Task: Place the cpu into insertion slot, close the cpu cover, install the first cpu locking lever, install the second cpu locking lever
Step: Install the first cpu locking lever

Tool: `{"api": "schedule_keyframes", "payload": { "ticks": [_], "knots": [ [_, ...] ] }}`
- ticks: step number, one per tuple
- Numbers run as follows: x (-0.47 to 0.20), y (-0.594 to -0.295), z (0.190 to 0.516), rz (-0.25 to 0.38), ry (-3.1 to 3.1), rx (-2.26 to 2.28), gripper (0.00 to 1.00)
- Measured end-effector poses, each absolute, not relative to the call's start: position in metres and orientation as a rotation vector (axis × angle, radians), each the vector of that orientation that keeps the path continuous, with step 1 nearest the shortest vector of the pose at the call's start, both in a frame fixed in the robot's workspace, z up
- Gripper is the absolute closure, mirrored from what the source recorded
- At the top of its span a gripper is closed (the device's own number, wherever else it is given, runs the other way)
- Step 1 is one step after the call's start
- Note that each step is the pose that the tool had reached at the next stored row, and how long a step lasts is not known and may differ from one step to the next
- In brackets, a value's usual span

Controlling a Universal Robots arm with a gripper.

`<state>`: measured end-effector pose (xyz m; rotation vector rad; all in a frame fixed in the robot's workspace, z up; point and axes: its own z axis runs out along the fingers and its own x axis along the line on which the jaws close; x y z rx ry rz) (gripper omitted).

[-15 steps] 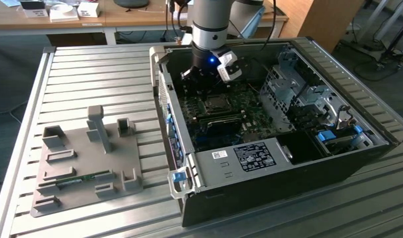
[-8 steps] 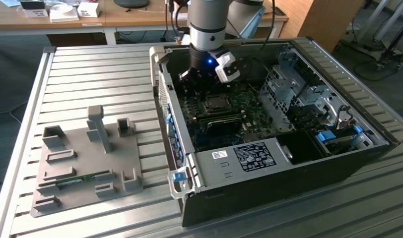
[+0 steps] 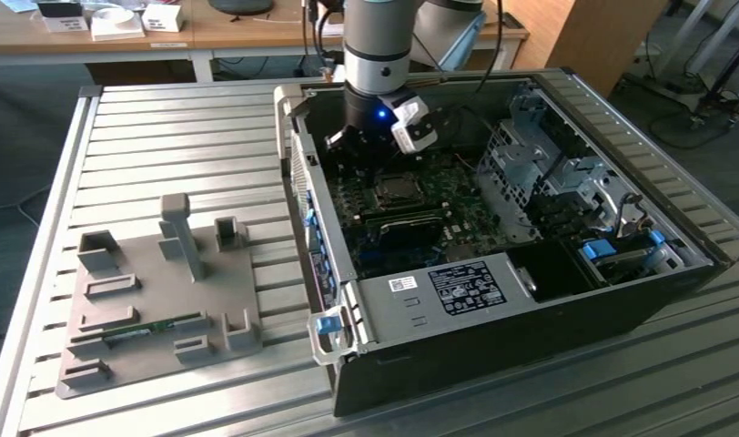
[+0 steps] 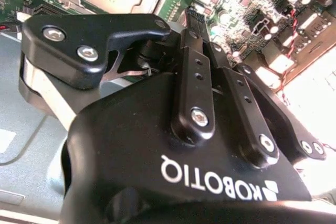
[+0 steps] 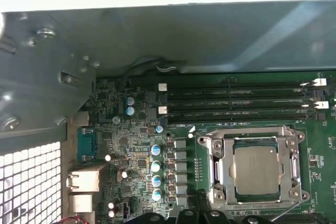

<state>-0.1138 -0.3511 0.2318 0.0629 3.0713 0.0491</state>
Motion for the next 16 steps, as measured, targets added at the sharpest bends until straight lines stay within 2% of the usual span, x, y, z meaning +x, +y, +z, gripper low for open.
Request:
{"api": "schedule_keyframes", "payload": {
  "ticks": [16],
  "knots": [
    [-0.1203, -0.3506, 0.2348, 0.053, 3.071, 0.065, 0.89]
  ]
}}
